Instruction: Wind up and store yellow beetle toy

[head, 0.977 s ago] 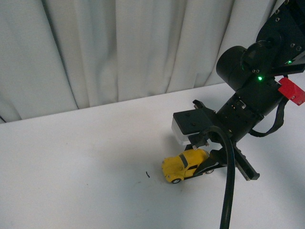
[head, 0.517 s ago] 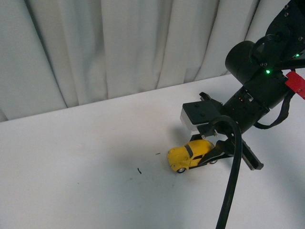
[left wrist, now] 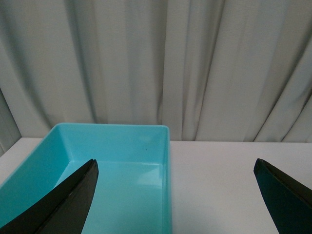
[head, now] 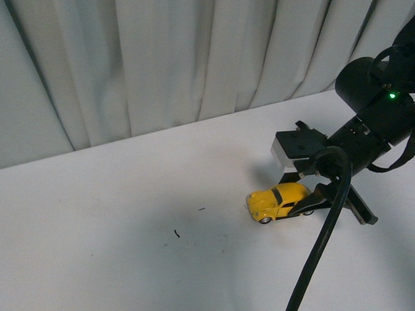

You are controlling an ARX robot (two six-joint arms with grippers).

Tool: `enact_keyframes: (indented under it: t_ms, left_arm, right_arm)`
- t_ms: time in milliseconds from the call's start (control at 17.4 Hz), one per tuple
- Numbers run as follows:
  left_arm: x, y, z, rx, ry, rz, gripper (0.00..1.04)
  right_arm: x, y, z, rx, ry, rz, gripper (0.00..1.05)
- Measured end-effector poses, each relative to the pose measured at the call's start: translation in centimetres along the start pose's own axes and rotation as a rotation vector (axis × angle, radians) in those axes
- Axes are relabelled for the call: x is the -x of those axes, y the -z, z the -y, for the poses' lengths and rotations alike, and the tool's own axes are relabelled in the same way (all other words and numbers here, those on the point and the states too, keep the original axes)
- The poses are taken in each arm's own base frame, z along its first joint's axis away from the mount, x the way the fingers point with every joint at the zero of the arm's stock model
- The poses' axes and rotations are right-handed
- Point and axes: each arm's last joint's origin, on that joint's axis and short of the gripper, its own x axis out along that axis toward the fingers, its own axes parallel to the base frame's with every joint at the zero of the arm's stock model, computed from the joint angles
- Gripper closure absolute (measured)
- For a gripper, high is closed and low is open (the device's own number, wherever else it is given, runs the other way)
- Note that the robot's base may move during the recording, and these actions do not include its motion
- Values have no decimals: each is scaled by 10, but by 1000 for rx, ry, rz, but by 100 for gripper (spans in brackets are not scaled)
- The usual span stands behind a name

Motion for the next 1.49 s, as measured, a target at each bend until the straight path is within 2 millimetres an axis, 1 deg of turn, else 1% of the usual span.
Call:
enact_keyframes:
  t_ms: [115, 287, 345, 402, 460, 517, 632, 1494]
  left_arm:
    - [0, 0, 0, 0, 0, 0, 7]
    - [0, 0, 0, 0, 0, 0, 7]
    - [0, 0, 0, 0, 0, 0, 7]
    - [0, 0, 0, 0, 0, 0, 7]
    - [0, 0, 0, 0, 0, 0, 7]
    - [0, 0, 0, 0, 0, 0, 7]
    - [0, 0, 0, 0, 0, 0, 7]
    - [0, 0, 0, 0, 0, 0, 7]
  right_arm:
    - [6, 9, -2, -8, 0, -1, 62]
    - [10, 8, -1, -6, -28, -7, 61]
    - [10, 9, -2, -9, -37, -21, 53]
    - [7, 11, -6, -21, -76, -40, 40]
    - [7, 11, -7, -17, -82, -32, 33]
    - [7, 11, -7, -16, -89, -31, 22]
    - [7, 11, -7, -9, -85, -35, 6]
    - [7, 10, -7, -3, -86, -33, 7]
